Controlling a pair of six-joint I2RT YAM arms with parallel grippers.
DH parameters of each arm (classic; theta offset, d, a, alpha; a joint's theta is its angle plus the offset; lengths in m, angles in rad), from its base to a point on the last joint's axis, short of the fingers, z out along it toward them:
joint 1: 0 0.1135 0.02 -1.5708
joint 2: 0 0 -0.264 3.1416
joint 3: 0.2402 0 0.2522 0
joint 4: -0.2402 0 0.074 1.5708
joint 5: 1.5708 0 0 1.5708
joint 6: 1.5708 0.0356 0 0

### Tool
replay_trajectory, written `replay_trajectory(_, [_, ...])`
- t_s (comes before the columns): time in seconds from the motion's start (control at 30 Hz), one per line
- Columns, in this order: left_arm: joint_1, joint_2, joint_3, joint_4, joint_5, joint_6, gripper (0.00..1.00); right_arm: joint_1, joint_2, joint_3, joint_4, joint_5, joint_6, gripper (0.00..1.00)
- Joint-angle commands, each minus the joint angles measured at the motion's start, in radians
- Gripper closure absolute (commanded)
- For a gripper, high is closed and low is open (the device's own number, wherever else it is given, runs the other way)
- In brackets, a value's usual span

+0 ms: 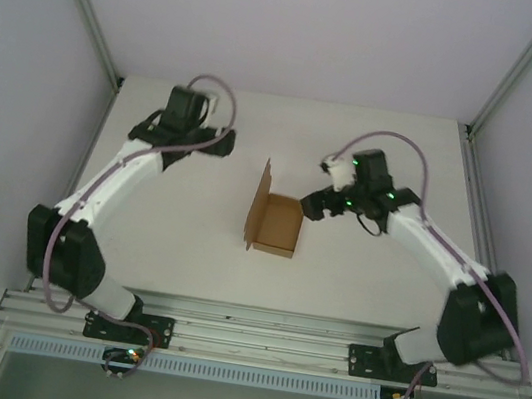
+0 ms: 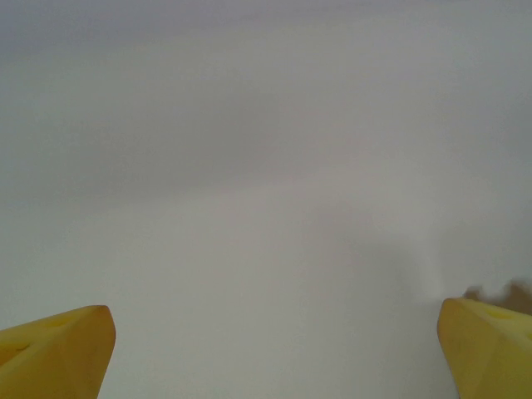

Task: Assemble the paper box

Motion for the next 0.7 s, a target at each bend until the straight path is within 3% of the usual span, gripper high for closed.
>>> replay_trajectory(0.0, [0.028,-0.133,-0.17,0.106,0.016,-0.204,0.0,0.04,0.164,0.12,-0.026,-0.03,-0.143,0.07])
replay_trajectory(0.13, [0.041,-0.218,-0.252,0.029,-0.024,-0.21,0.0,0.05,0.341,0.25,-0.035,-0.031,-0.116,0.22])
replay_trajectory(0.3, [0.044,-0.234,-0.287,-0.011,-0.066,-0.206,0.0,0.072,0.483,0.367,-0.112,-0.017,-0.126,0.25])
replay_trajectory(0.57, [0.051,-0.18,-0.266,-0.033,-0.065,-0.206,0.0,0.101,0.553,0.402,-0.137,0.018,-0.102,0.38])
replay_trajectory(0.67, [0.051,-0.16,-0.258,-0.036,-0.062,-0.212,0.0,0.103,0.573,0.417,-0.134,0.082,-0.056,0.52])
